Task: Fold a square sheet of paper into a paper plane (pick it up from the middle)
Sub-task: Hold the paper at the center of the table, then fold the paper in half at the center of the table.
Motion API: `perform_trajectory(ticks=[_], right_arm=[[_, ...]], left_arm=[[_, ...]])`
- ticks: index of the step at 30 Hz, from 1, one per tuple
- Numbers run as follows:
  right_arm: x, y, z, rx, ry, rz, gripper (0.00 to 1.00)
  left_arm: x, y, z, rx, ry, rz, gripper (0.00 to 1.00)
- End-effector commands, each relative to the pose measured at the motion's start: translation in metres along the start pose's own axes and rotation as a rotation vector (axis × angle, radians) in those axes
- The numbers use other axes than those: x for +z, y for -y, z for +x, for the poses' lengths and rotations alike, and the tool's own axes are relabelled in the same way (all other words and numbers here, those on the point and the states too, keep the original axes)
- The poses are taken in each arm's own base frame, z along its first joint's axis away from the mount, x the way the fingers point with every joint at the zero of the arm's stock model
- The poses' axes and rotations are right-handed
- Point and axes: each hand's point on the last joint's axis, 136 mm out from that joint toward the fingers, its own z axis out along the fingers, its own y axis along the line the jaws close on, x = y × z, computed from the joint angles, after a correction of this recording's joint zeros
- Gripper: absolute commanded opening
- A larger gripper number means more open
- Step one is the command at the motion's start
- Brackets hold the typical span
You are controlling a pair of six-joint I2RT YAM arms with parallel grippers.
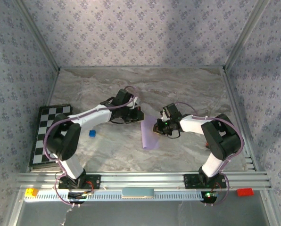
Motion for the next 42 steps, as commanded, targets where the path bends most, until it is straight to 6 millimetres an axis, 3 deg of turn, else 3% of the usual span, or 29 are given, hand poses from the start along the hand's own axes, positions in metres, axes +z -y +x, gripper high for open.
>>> perform_trajectory(ticks=[1,15,32,35,42], right_arm=[[0.011,0.052,0.030,0.073,-0.077,0.192,0.01],[0.010,0.054,0.032,0.074,-0.077,0.204,0.00],[0.011,0.062,0.038,0.084,-0.082,0.231,0.00],[0.011,0.063,0.038,0.086,-0.081,0.232,0.00],[0.009,0.063,0.037,0.085,-0.075,0.240,0.00]], left_arm=[[0.015,0.014,0.008,-0.027,-0.068,0.130,0.00],[0.047,-0.024,0.030,-0.086,-0.156,0.077,0.00],[0.060,-0.100,0.067,-0.069,-0.204,-0.143,0.00],[0.056,-0.093,0.063,-0.070,-0.191,-0.134,0.00],[0.029,-0.033,0.036,-0.096,-0.119,0.000,0.01]])
